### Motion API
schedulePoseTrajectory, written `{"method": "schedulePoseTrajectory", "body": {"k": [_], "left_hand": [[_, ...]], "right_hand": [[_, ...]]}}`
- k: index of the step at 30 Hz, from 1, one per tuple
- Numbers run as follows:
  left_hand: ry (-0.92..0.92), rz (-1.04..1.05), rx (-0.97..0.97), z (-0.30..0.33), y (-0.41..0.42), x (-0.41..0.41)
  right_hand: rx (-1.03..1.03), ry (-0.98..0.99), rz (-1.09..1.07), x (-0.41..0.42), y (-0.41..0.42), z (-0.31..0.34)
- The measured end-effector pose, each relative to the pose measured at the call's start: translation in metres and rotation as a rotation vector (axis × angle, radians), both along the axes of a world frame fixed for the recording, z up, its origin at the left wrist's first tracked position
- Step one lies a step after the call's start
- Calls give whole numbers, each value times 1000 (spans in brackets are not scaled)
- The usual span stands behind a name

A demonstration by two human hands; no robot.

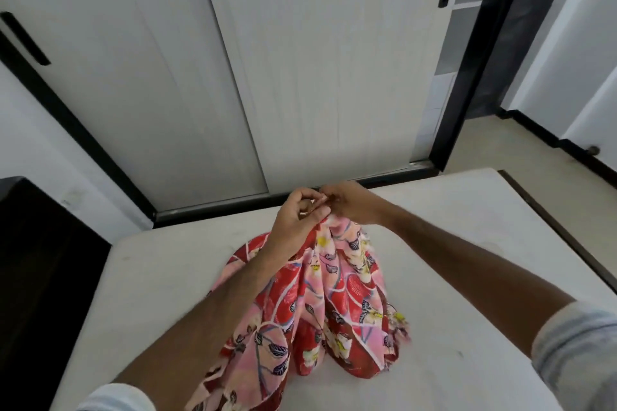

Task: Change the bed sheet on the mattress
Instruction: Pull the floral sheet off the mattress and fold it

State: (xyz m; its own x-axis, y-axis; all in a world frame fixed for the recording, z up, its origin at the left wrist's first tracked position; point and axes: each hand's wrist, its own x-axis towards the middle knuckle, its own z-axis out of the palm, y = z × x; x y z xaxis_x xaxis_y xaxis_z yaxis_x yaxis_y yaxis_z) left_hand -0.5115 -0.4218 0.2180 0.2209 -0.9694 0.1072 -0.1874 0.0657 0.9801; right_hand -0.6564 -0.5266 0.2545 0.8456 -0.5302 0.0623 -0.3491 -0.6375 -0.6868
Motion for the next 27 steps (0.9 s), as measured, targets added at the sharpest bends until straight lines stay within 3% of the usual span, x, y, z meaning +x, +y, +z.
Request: {"method": "schedulePoseTrajectory", "body": {"k": [3, 9, 12, 16, 23, 27], "left_hand": [[45, 24, 58, -4, 17, 11], [-419, 106, 141, -43, 71, 32], [-697, 256, -34, -68, 93, 29], [-1103, 166, -417, -89, 105, 26], [-1143, 98, -391, -107, 98, 31], [-1043, 70, -252, -107, 90, 34]], "right_hand": [[-40, -70, -101, 8, -2, 8], [145, -361, -137, 6, 0, 24], [236, -511, -192, 7, 3, 28], [280, -647, -240, 11, 4, 28], [314, -640, -297, 7, 9, 34], [325, -661, -308, 2, 10, 37]]}}
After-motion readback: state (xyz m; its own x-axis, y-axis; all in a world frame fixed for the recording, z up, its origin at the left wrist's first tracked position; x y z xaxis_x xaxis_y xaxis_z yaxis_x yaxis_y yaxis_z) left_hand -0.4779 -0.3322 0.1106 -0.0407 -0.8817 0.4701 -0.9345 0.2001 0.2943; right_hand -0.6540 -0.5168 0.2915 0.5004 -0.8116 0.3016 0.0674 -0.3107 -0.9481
